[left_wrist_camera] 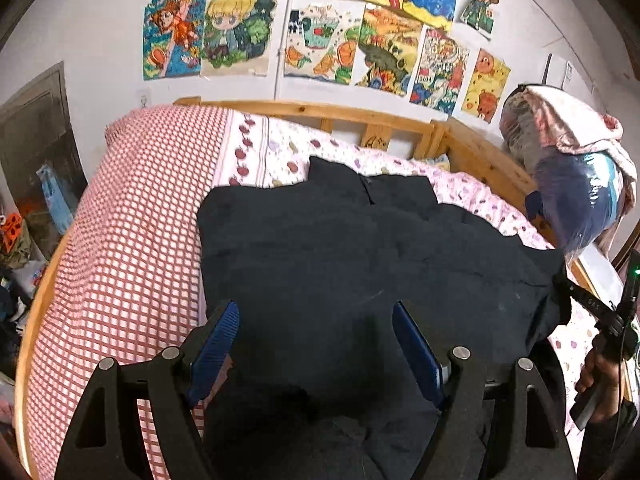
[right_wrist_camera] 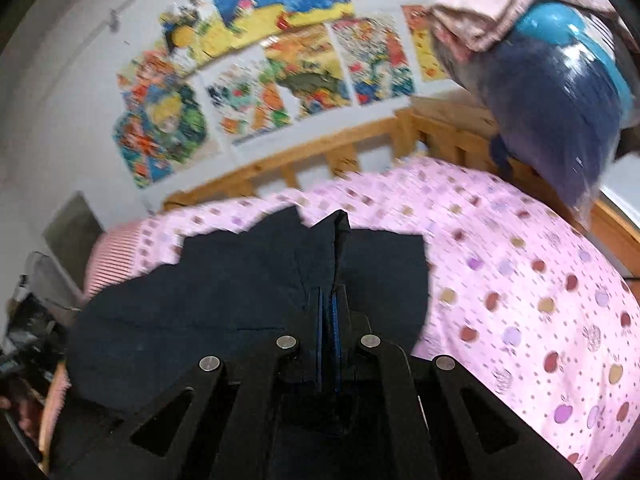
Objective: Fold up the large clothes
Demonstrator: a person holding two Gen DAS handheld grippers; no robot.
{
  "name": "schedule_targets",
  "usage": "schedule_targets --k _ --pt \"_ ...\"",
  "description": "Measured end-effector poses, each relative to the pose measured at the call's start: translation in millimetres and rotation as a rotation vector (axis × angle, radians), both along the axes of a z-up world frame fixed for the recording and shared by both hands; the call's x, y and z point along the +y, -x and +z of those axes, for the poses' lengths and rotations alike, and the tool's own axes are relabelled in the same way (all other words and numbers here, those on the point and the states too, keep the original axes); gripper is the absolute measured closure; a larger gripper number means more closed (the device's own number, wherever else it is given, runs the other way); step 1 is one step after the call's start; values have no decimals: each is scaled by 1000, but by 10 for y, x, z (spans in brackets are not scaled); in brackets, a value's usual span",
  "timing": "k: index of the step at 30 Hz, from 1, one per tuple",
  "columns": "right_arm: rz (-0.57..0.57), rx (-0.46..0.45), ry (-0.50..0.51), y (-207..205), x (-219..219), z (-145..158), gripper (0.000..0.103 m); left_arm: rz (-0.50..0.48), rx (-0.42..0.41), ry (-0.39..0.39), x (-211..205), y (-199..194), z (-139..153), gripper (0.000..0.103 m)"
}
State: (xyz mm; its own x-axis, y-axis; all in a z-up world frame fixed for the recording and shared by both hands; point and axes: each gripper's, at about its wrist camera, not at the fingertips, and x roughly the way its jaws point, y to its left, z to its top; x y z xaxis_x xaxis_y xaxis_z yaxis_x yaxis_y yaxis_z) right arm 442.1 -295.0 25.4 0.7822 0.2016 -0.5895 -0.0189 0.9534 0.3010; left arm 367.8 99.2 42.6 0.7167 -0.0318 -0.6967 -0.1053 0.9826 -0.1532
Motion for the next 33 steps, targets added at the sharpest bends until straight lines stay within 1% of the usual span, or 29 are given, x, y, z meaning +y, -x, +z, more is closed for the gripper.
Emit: schedule_targets --k 2,4,5,7,8,10,11,12,14,16,17,18,19,21,23,25,28,33 --pt "-19 27 7 9 -76 -148 99 -1 18 -13 -22 -28 -80 26" --pt "-34 57 16 7 -133 -283 98 6 31 -46 -42 -50 -139 26" --pt "-31 64 17 11 -144 -316 97 12 38 -58 -47 -64 -157 26" --pt "-25 70 22 36 -149 -340 95 17 29 -56 -48 -70 -144 26" --pt "-30 70 32 47 -144 -324 91 18 12 -52 -51 -68 -118 26" --pt "-64 65 90 81 -114 -279 85 19 -19 -56 -70 -59 -73 26" --pt "-73 43 117 107 -97 -232 80 15 -35 -63 -94 -65 -49 26" --pt "-75 17 135 136 -71 -180 72 9 -47 -71 -119 -67 -36 25" --pt "-57 -35 160 197 4 -61 62 2 -58 -98 -182 -83 -19 25" --pt "-18 -72 180 235 101 31 62 -9 -60 -135 -255 -104 -25 25" --pt "25 -87 187 240 182 57 62 -14 -53 -160 -297 -118 -45 24" --pt "61 -90 186 238 244 70 62 -19 -43 -180 -327 -131 -70 21" --pt "103 -84 186 223 322 66 62 -24 -31 -195 -344 -151 -88 18" --pt "159 -61 199 183 457 9 62 -29 12 -254 -399 -203 -180 17" --pt "188 -35 207 158 540 -65 62 -30 50 -300 -436 -242 -270 17" --pt "211 2 203 139 596 -176 62 -33 78 -328 -464 -267 -353 15" --pt "227 27 224 168 650 -328 61 -36 107 -345 -474 -294 -458 14" --pt "246 57 242 195 671 -447 60 -38 124 -334 -441 -297 -581 11"
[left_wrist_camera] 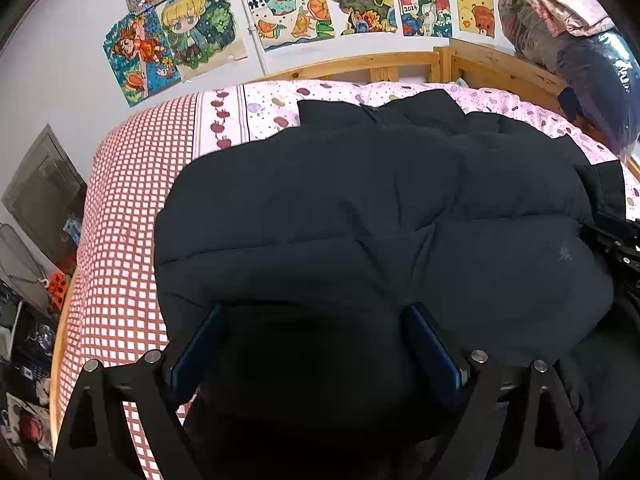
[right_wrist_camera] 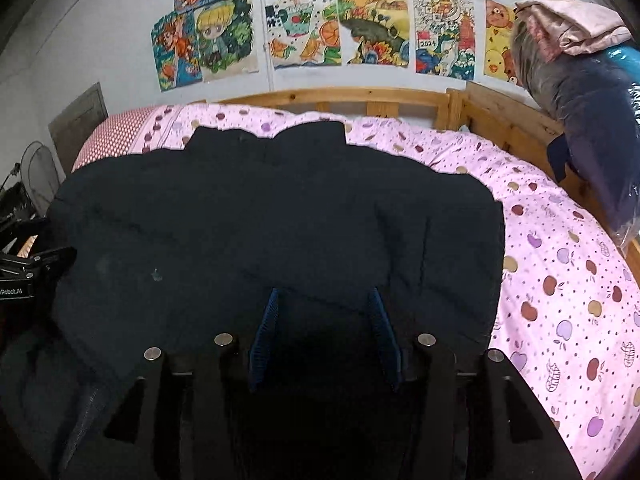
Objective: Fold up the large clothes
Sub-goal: 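Press the folded jacket flat with both tools, then withdraw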
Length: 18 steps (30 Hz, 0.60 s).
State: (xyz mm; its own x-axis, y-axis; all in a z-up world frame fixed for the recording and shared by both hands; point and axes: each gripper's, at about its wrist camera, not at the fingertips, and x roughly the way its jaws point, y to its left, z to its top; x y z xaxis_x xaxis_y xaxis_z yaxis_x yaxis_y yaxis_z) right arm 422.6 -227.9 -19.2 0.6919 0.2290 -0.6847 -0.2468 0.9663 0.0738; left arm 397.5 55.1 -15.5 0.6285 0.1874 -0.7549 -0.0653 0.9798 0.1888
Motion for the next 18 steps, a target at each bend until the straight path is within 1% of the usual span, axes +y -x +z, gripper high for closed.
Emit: schedule_targets --k 5,9,18 --pt "5 24 -1 -31 13 -132 59 -4 11 -13 -11 11 -114 10" --pt "7 35 18 -22 48 -250 59 -7 17 -29 -26 0 -168 9" --pt "8 49 14 -37 36 -317 59 -7 10 -50 -56 15 -194 9"
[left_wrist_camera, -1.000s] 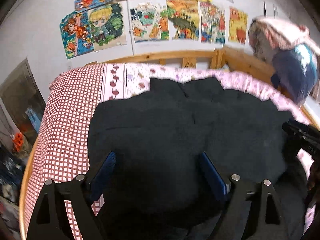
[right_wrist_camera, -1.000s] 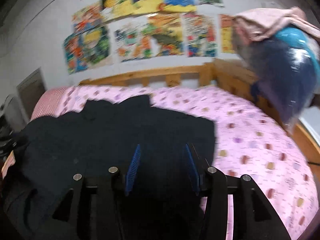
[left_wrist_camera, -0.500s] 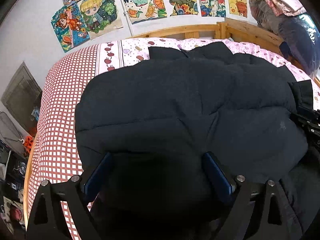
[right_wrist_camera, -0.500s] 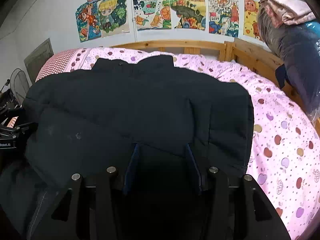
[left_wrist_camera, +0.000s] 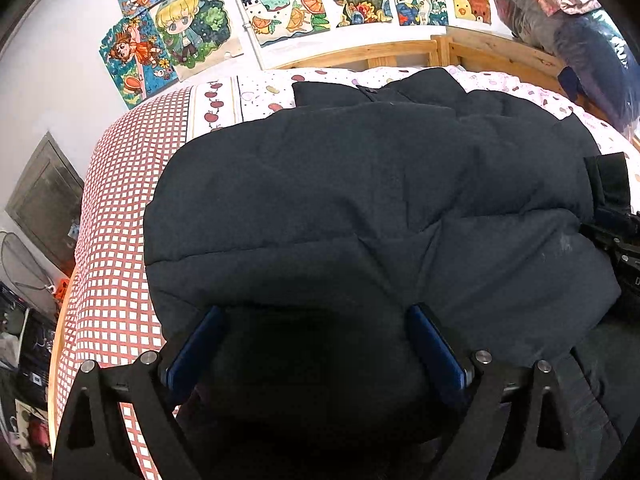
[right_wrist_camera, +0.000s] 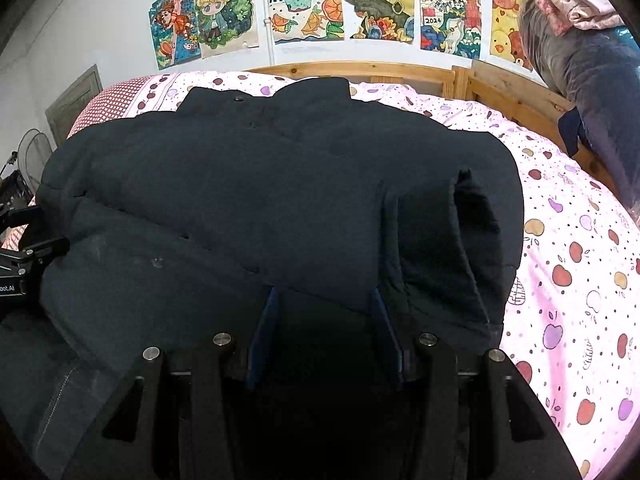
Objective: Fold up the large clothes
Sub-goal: 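Press the folded jacket flat with both tools, then withdraw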
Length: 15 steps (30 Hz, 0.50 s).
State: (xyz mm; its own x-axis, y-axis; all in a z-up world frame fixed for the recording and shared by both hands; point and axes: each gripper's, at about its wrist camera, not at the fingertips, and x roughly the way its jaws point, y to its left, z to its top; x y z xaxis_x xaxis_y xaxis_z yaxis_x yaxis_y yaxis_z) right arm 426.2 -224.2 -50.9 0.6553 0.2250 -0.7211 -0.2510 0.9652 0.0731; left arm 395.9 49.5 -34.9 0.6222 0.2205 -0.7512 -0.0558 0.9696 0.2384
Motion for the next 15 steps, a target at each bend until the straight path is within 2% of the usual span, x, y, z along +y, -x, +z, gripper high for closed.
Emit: schedule_targets --k 5,10,15 --pt "0 0 8 -8 10 -9 59 -3 2 9 6 -10 12 8" --pt "4 23 7 -34 -2 18 59 4 14 32 37 -4 49 3" --pt "-5 16 -16 44 -34 126 52 15 18 93 96 67 186 1"
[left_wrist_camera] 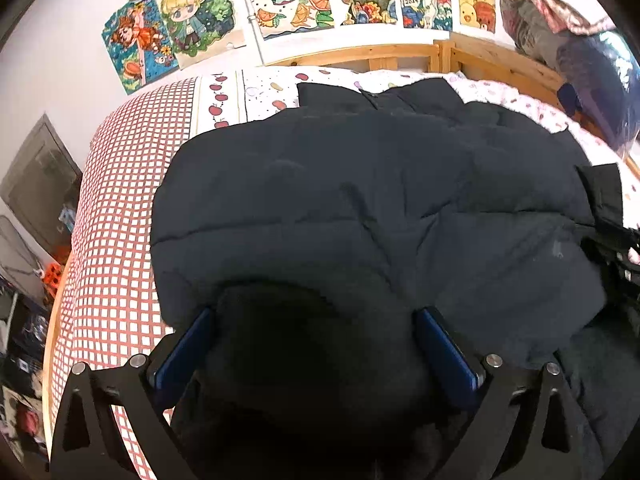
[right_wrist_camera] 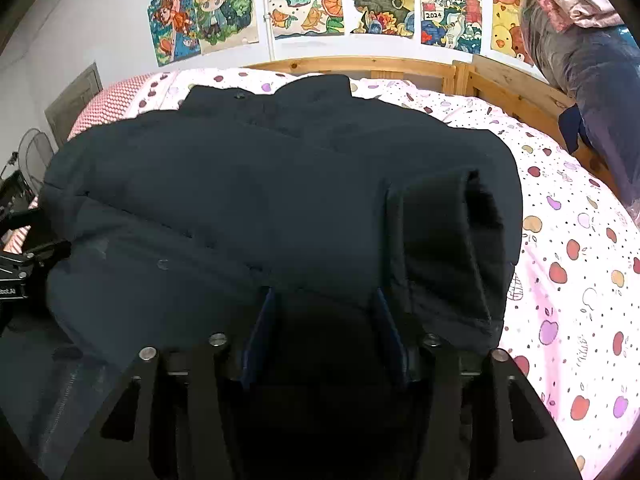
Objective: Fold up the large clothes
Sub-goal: 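Press the folded jacket flat with both tools, then withdraw, then grasp the jacket hem with the left tool while the right tool grasps it too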
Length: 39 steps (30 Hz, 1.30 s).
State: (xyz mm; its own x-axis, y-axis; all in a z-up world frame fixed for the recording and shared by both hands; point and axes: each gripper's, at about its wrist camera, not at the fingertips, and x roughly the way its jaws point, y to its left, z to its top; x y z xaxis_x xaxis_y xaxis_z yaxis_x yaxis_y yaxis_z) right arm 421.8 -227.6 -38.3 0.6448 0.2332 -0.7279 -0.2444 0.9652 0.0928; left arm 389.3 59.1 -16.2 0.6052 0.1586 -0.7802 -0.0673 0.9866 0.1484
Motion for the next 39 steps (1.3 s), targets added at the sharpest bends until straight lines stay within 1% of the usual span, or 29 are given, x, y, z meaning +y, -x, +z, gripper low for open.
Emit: schedule_targets --k 1,2,3,4,5,6,8,10,12,13,15,19,22,24,27,30,34,36,39 --pt "-6 -9 2 30 -3 33 51 2 -3 11 4 23 23 1" --pt "-10 -22 7 80 2 82 45 7 -9 27 11 54 56 1" --pt "-10 -37 15 135 11 134 35 15 -15 53 25 94 99 1" --pt "-8 -51 20 174 16 177 30 18 -19 73 39 118 125 1" --pt "-6 -69 26 227 20 232 25 21 -25 113 54 163 169 1" --pt "-2 -83 26 274 18 288 25 22 -28 138 66 188 193 1" --pt "0 -97 18 337 -3 386 25 21 -42 211 76 280 282 1" --pt "-3 -109 4 393 -47 486 25 23 -60 249 67 363 380 1" --pt "-5 -128 -13 469 -90 606 22 13 -99 271 31 475 523 1" --pt "-6 -135 -17 497 -104 650 21 6 -116 275 11 518 579 0" --pt "-6 -158 -29 585 -132 769 15 -20 -171 276 -59 643 744 0" --pt "3 -193 -49 755 -188 959 12 -54 -261 291 -142 820 991 0" --pt "21 -211 -64 846 -194 1106 8 -83 -310 304 -190 896 1136 0" --pt "35 -229 -74 887 -197 1210 4 -101 -329 294 -218 879 1216 0" --pt "40 -258 -86 891 -193 1327 3 -119 -340 269 -211 765 1304 0" --pt "47 -267 -101 819 -172 1414 3 -135 -337 239 -233 651 1356 0" --pt "43 -269 -119 674 -100 1445 3 -135 -322 199 -235 461 1358 0" --pt "45 -267 -125 571 -57 1442 3 -135 -300 198 -209 318 1344 0" --pt "48 -247 -136 337 -6 1424 3 -138 -252 233 -76 -23 1299 0"
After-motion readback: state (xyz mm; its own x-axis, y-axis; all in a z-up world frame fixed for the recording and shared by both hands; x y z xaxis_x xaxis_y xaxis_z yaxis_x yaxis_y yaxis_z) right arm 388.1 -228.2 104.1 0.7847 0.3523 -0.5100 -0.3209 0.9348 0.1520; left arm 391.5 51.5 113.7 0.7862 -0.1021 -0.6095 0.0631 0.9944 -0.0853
